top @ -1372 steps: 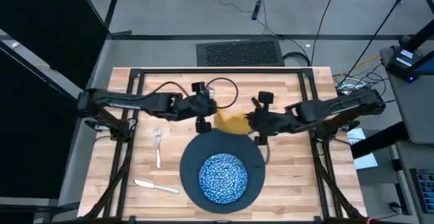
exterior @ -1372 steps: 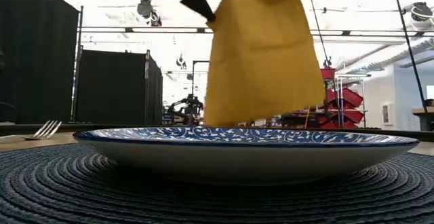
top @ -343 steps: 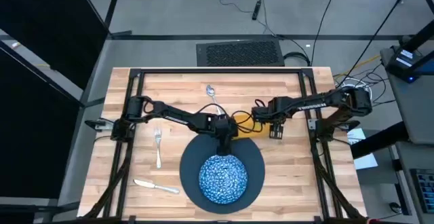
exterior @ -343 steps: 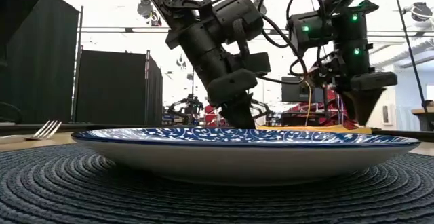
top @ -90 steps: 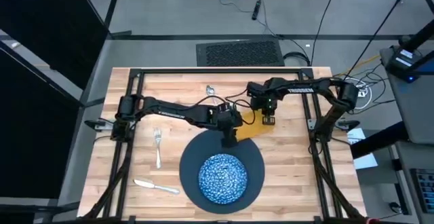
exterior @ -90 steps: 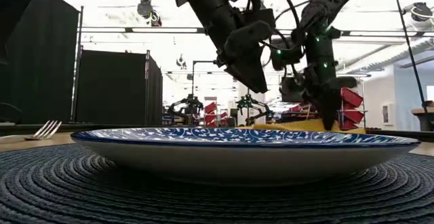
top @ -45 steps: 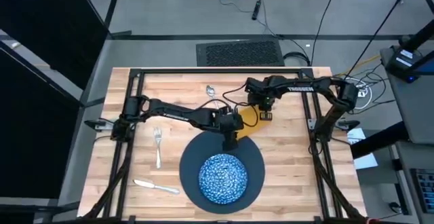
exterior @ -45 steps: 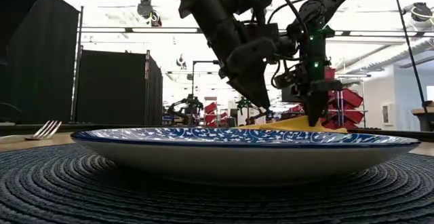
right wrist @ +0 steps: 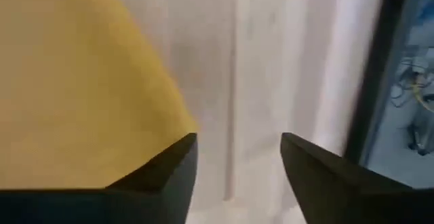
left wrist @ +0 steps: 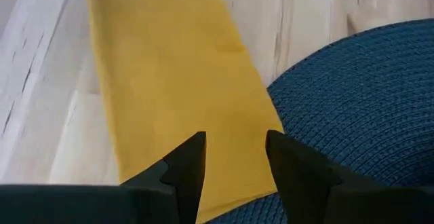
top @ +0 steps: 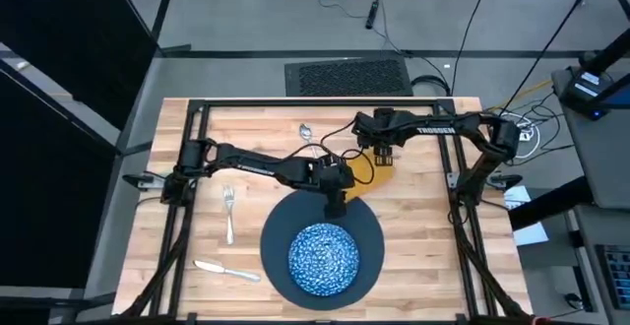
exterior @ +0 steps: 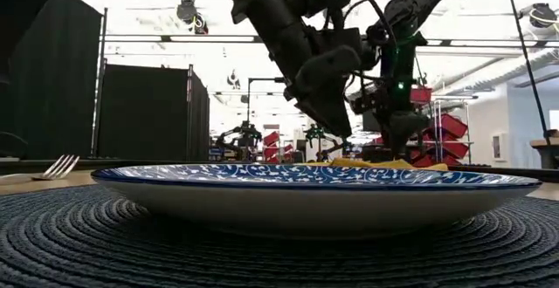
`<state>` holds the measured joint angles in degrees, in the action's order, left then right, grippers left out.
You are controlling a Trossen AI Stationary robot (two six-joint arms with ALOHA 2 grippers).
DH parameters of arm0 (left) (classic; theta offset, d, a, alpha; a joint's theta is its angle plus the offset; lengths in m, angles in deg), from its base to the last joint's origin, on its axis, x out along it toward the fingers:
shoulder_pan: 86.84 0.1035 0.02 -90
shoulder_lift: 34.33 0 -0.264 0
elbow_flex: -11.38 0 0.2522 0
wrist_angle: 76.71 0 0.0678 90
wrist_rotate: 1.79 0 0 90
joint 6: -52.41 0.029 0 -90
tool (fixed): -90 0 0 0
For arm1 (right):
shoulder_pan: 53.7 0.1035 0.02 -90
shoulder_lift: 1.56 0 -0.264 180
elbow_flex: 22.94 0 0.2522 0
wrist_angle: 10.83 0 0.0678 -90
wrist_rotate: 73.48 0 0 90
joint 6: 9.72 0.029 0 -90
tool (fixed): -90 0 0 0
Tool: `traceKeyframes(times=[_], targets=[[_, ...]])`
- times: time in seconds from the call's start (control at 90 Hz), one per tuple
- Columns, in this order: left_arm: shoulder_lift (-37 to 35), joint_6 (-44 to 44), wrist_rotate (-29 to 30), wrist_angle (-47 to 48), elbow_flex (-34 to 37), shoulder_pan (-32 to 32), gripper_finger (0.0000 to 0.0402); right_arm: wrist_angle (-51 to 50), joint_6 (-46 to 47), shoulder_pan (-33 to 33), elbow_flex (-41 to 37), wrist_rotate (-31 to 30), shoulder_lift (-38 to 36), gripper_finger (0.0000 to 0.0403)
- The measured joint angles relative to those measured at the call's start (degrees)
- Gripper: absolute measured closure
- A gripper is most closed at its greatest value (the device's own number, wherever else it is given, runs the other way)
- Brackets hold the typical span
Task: Set table place
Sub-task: Put the yellow table napkin on the blue table mat to the left of the blue plate
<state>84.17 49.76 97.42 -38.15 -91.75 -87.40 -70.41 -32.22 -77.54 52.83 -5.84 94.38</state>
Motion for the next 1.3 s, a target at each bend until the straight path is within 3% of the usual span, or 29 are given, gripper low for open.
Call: traceKeyframes(times=[0.156,0.311,0.389,0.678,0.989,1.144,1.3], targets=[[0.00,1.16,0.01,2.31,0.00,0.02,0.0257,-5.68,7.15,2.67,5.75,4.27,-0.06,0.0183],[-0.17,1.39,4.38,10.01,0.00,0.37,0.0257,-4.06,17.60,5.43,7.35,17.70,-0.07,0.0196],[-0.26,0.33,8.14,13.32,0.00,0.30,0.0257,0.15,21.47,7.34,6.10,21.51,-0.07,0.0203],[-0.28,-1.03,11.14,17.58,0.01,0.34,0.0257,9.11,32.24,12.52,0.90,22.92,-0.07,0.0228],[-0.31,-4.45,17.64,23.22,0.00,0.55,0.0257,15.40,37.20,12.20,-7.54,22.89,-0.07,0.0242],[-0.33,-6.17,20.03,26.49,0.00,0.57,0.0257,15.76,34.52,11.57,-10.50,22.88,-0.07,0.0243],[-0.35,-8.36,22.30,29.18,0.00,0.57,0.0257,14.00,24.13,11.10,-11.63,22.79,-0.30,0.0243]])
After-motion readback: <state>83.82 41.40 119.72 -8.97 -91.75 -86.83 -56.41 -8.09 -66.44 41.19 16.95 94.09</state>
